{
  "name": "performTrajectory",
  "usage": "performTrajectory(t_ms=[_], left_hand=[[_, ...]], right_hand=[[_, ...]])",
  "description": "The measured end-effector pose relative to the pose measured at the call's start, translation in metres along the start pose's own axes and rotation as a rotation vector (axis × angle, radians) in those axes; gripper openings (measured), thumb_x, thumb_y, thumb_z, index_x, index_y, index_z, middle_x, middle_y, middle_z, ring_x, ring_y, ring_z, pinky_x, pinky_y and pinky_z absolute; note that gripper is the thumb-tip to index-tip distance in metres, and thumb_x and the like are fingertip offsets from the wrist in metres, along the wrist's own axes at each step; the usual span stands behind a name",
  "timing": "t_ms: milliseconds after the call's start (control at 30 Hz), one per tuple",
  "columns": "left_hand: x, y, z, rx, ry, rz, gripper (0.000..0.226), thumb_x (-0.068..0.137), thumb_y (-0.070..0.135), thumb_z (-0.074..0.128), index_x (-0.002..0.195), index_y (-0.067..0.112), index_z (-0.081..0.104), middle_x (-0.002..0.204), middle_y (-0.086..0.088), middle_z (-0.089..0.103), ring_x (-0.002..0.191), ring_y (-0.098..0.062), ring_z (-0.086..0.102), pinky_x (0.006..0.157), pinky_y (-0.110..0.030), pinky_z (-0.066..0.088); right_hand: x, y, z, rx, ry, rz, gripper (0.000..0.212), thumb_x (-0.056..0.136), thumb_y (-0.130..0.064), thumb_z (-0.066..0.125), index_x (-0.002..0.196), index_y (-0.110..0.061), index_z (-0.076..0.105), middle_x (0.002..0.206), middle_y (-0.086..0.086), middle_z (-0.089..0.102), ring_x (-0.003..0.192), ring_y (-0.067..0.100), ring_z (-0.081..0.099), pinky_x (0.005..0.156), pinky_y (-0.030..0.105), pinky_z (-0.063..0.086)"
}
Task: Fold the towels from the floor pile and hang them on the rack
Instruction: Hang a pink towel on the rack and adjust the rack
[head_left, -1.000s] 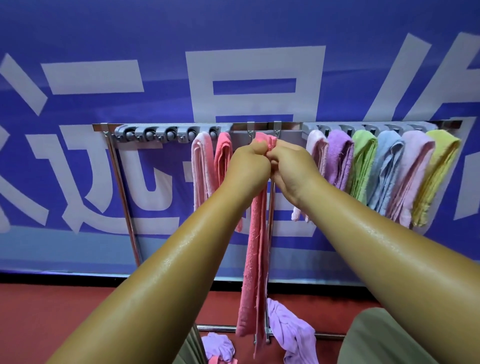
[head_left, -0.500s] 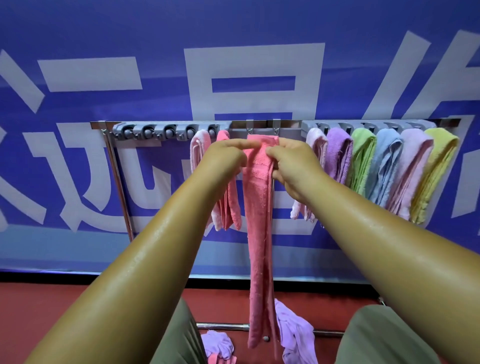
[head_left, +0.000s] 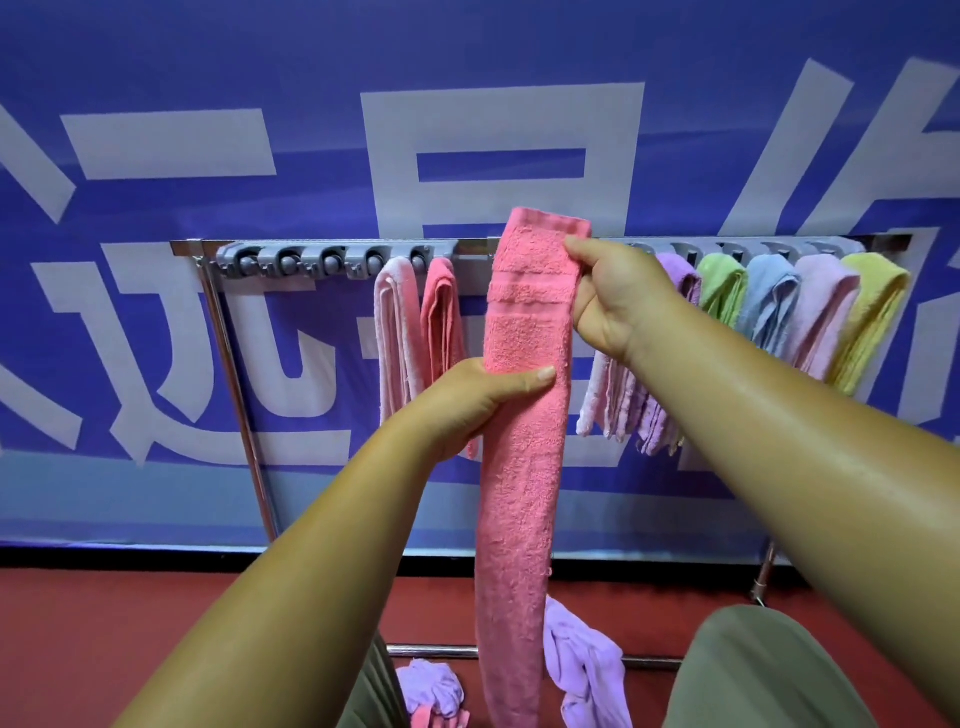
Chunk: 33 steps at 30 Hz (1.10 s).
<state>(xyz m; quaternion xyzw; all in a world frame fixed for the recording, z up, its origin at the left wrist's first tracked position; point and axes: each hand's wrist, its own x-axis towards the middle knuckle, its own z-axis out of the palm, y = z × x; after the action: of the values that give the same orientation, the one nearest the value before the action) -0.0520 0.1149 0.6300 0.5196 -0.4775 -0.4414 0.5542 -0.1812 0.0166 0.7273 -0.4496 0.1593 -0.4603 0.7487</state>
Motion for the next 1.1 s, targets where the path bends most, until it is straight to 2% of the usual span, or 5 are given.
performTrajectory(t_ms=[433,567,800,1000,1100], left_hand=[[0.016,0.051,-0.015,-0.471,0.157,-0.179,0.032,0.099,-0.002,0.049,0.128,-0.008,0.06,0.085,-0.014,0.064,0.074,-0.023,0.064,0.086,-0.033,0.059],[0.041,0.051,-0.041,-0.654,0.185,-0.247,0.034,0.101,-0.007,0.041,0.128,-0.017,0.059,0.131,-0.015,0.061,0.121,-0.011,0.062,0.122,-0.024,0.038],[0.056,0.046,-0.06,-0.817,0.396,-0.258,0.019,0.102,-0.01,0.031,0.109,-0.014,0.049,0.074,-0.03,0.05,0.035,-0.019,0.045,0.035,-0.017,0.04],[0.055,0.024,-0.056,-0.735,0.264,-0.248,0.046,0.109,0.012,0.042,0.143,-0.016,0.029,0.113,-0.046,0.059,0.091,-0.049,0.073,0.083,-0.051,0.065],[0.05,0.007,-0.056,-0.59,0.139,-0.34,0.052,0.105,0.02,0.046,0.151,-0.003,0.034,0.123,-0.01,0.056,0.089,-0.029,0.067,0.078,-0.05,0.066]], right_hand=[[-0.035,0.055,-0.044,-0.236,-0.249,0.595,0.048,0.099,-0.049,0.064,0.105,-0.003,0.076,0.097,0.015,0.074,0.082,0.028,0.074,0.08,0.044,0.064],[-0.038,0.068,-0.052,-0.187,-0.272,0.522,0.075,0.1,-0.071,0.045,0.123,-0.006,0.075,0.117,0.018,0.074,0.101,0.031,0.073,0.099,0.047,0.056],[-0.034,0.067,-0.059,-0.304,-0.251,0.419,0.048,0.109,-0.042,0.051,0.132,-0.003,0.068,0.115,0.017,0.077,0.099,0.028,0.076,0.096,0.044,0.059],[-0.029,0.069,-0.044,-0.378,-0.147,0.353,0.031,0.11,-0.021,0.052,0.125,0.002,0.067,0.102,0.016,0.079,0.09,0.025,0.077,0.089,0.041,0.061],[-0.018,0.072,-0.035,-0.38,-0.084,0.319,0.031,0.11,-0.02,0.051,0.127,-0.001,0.068,0.123,0.02,0.075,0.109,0.032,0.073,0.103,0.049,0.056]])
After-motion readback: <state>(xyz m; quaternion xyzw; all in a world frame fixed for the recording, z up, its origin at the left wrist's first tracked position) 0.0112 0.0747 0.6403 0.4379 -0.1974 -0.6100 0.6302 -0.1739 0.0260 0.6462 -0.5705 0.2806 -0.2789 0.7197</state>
